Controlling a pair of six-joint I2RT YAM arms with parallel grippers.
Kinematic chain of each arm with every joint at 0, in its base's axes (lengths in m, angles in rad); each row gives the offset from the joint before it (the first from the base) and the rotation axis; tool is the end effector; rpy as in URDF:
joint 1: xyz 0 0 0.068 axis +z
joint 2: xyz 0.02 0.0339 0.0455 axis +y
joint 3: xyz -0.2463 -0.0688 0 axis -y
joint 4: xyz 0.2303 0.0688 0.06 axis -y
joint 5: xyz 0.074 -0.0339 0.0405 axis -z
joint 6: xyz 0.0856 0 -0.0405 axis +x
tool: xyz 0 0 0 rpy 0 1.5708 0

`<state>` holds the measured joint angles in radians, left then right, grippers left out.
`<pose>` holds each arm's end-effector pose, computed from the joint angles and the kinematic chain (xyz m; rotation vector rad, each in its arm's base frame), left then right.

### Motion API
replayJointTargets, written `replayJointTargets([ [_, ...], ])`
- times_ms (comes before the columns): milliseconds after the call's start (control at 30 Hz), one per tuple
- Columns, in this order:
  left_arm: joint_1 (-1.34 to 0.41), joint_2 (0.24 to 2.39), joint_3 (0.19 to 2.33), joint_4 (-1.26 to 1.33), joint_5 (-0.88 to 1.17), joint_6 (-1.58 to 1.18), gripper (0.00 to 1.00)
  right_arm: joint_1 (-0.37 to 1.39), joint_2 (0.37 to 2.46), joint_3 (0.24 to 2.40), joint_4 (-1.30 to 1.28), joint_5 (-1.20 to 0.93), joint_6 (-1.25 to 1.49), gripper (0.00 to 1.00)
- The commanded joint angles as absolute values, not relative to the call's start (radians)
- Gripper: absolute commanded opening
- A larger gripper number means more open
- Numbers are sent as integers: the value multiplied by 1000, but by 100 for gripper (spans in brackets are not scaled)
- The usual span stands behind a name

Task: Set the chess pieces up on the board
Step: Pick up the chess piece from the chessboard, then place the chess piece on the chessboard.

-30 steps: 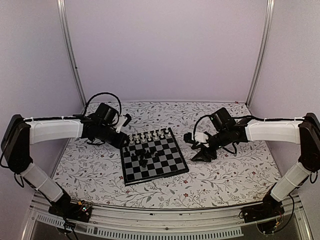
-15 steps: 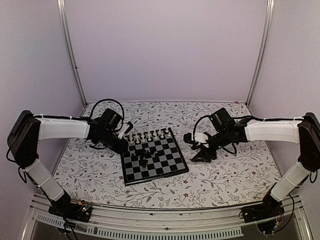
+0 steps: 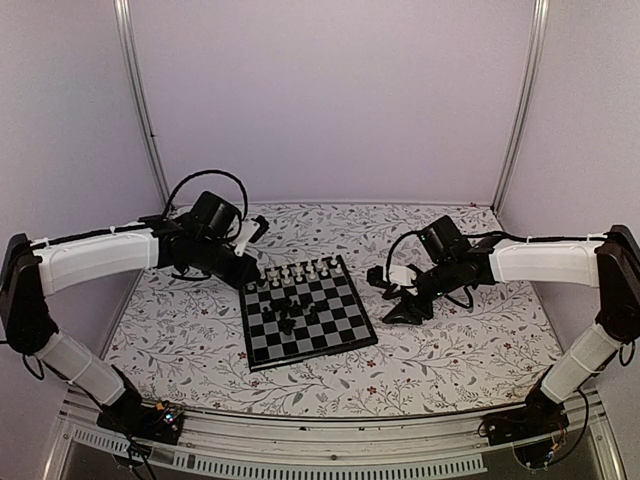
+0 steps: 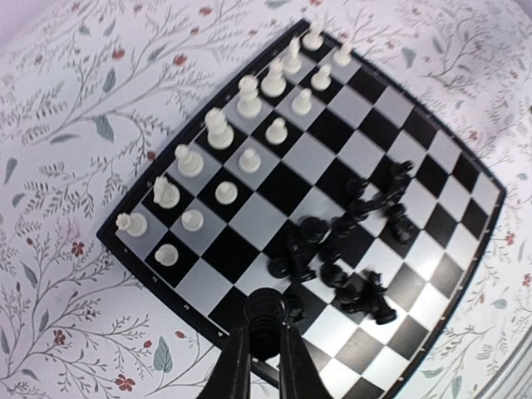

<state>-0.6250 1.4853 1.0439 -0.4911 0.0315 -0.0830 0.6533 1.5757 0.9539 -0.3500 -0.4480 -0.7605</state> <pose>0.2643 -0.1940 0.1866 0.6910 2.4379 -0.3277 0.2384 0.2292 0.1496 -1.7396 1.7686 0.5220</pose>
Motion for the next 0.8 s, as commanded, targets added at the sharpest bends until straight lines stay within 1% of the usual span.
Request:
replayJointTargets([
  [0, -711, 1434, 1127, -549, 35, -101, 7, 655, 1589, 942, -340, -451, -768, 60],
  [300, -909, 1566, 1243, -622, 70, -89, 6, 654, 1576, 940, -340, -446, -765, 59],
  [467, -957, 1635, 1259, -647, 92, -66, 6, 653, 1569, 936, -337, -439, -768, 59],
  [767, -974, 1690, 1234, -658, 136, -43, 6, 653, 1572, 934, -338, -437, -771, 59],
])
